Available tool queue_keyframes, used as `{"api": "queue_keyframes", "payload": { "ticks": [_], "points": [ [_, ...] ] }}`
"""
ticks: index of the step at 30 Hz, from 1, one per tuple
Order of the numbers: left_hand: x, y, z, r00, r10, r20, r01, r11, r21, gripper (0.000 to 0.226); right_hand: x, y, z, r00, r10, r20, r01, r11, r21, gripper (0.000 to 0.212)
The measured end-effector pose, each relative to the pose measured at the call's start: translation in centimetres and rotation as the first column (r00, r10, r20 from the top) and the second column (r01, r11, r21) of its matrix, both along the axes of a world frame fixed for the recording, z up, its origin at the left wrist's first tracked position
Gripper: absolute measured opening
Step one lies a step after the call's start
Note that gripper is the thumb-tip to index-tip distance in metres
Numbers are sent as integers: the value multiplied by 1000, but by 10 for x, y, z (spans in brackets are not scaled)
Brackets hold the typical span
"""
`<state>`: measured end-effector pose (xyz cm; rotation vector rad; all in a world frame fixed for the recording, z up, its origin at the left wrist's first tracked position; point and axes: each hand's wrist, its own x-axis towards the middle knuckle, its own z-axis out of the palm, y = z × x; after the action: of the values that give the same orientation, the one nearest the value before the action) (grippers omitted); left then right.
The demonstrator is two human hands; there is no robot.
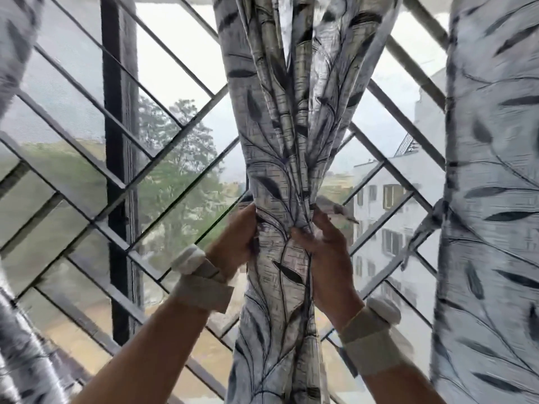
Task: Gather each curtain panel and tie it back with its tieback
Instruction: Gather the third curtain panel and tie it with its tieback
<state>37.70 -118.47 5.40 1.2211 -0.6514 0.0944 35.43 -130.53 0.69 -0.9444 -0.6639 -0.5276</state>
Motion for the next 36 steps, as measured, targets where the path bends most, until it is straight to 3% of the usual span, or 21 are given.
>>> {"api": "queue_keyframes", "payload": {
  "ticks": [3,5,7,10,11,12,13,16,18,19,20,22,25,28,30,32,34,36],
  "points": [
    [-5,-9,4,992,88,-88,-88,996,1,45,-2,-5,-2,988,-133,76,130,991,39,56],
    [-6,-11,3,981,159,-110,-159,987,11,29,-5,-2,-4,953,-281,108,277,959,54,60],
    [-8,-14,5,960,243,-138,-244,970,10,29,-5,-5,-6,922,-359,143,354,933,58,59],
    [3,-12,-4,937,319,-142,-323,946,-4,67,-6,-7,-9,892,-424,159,419,906,65,57],
    [6,-12,-8,938,325,-121,-330,944,-24,67,-8,-8,-9,882,-438,176,434,899,61,57],
    [-4,-16,-8,927,367,-73,-372,925,-70,52,-9,-9,-9,876,-445,184,442,895,61,57],
    [-12,-19,-8,884,468,5,-462,873,-154,31,-9,-10,-9,874,-447,190,443,894,68,57],
    [-30,-13,-4,636,738,227,-613,661,-432,4,-9,-9,-9,885,-431,178,424,902,79,60],
    [-39,-5,-1,396,800,450,-697,581,-419,29,-8,-6,-10,884,-433,176,429,901,64,60],
    [-41,1,-2,295,769,567,-746,556,-366,34,-7,-5,-11,877,-448,175,445,894,59,59],
    [-48,3,1,259,709,655,-778,555,-293,31,-5,-3,-11,869,-464,172,462,885,53,57],
    [-55,5,3,258,563,785,-827,549,-123,31,-2,-2,-12,859,-483,169,485,874,34,54],
    [-66,8,15,381,321,867,-823,546,160,38,3,2,-13,824,-539,178,546,838,10,54],
    [-68,20,33,510,146,848,-760,538,365,55,6,3,-13,785,-586,201,601,799,-21,59],
    [-65,28,46,581,5,814,-722,463,513,73,9,1,-13,761,-615,204,634,773,-33,59],
    [-61,34,57,590,-125,797,-717,372,589,75,13,2,-13,735,-644,215,664,747,-32,58],
    [-58,33,63,479,-202,855,-787,334,519,58,15,3,-13,691,-678,252,706,708,-31,57],
    [-56,24,68,247,-254,935,-884,336,325,36,17,3,-12,650,-708,277,748,661,-66,50]
  ]
}}
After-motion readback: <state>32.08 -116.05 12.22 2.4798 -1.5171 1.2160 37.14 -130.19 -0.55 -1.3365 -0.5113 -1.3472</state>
